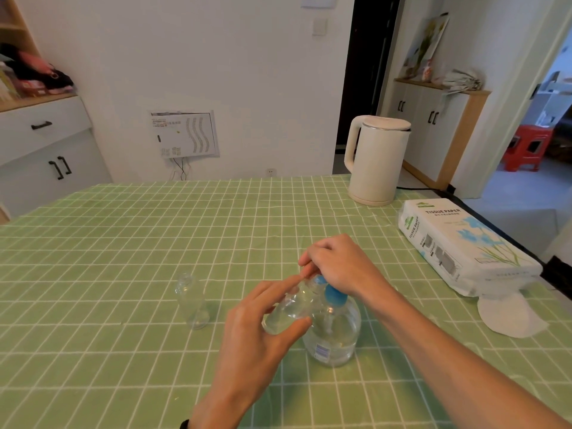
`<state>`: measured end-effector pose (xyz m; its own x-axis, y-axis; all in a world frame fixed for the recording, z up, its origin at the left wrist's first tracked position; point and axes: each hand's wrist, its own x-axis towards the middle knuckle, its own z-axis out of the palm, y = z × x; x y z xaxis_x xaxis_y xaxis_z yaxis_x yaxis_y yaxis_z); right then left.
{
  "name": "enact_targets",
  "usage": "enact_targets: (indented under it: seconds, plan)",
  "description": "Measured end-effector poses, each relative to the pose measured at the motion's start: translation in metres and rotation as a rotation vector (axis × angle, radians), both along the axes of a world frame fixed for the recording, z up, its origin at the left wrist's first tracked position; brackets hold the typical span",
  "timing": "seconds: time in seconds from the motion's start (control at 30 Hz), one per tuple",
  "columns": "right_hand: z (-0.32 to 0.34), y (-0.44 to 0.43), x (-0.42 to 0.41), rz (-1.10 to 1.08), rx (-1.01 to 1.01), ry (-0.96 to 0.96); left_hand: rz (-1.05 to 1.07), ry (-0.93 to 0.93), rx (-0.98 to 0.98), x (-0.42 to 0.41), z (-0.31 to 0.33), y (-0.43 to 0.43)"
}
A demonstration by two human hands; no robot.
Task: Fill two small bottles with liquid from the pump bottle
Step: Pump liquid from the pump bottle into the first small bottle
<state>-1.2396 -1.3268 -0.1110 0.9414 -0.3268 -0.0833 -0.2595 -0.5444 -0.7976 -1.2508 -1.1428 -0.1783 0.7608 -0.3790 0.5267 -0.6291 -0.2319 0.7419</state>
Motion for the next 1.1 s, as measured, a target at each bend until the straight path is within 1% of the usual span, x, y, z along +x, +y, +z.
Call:
enact_targets:
  seconds: [0.1,0.37,0.47,0.57,0.73,0.9,1.1]
  plan:
    - [-0.003,-0.002,-0.003,0.009,0.033,0.013,0.000,0.002,0.014,0.002,-0.003,0.000]
    - [0.000,0.000,-0.005,-0.002,0.041,0.013,0.010,0.012,0.031,-0.001,-0.002,0.001]
    - [0.006,0.001,-0.004,0.045,0.017,0.023,0.007,0.004,0.029,-0.001,0.001,0.002]
    - [0.009,0.003,0.000,0.067,-0.014,-0.010,0.015,0.008,0.031,-0.001,0.002,0.003]
    - [-0.002,-0.003,0.003,0.034,0.095,-0.009,0.018,0.021,0.019,-0.001,0.000,0.001]
    - [-0.009,-0.005,0.000,0.029,0.132,-0.005,0.012,0.031,0.031,-0.002,-0.002,0.000]
    - [-0.003,-0.002,-0.002,0.009,0.084,0.008,0.016,0.019,0.033,-0.004,0.002,0.000]
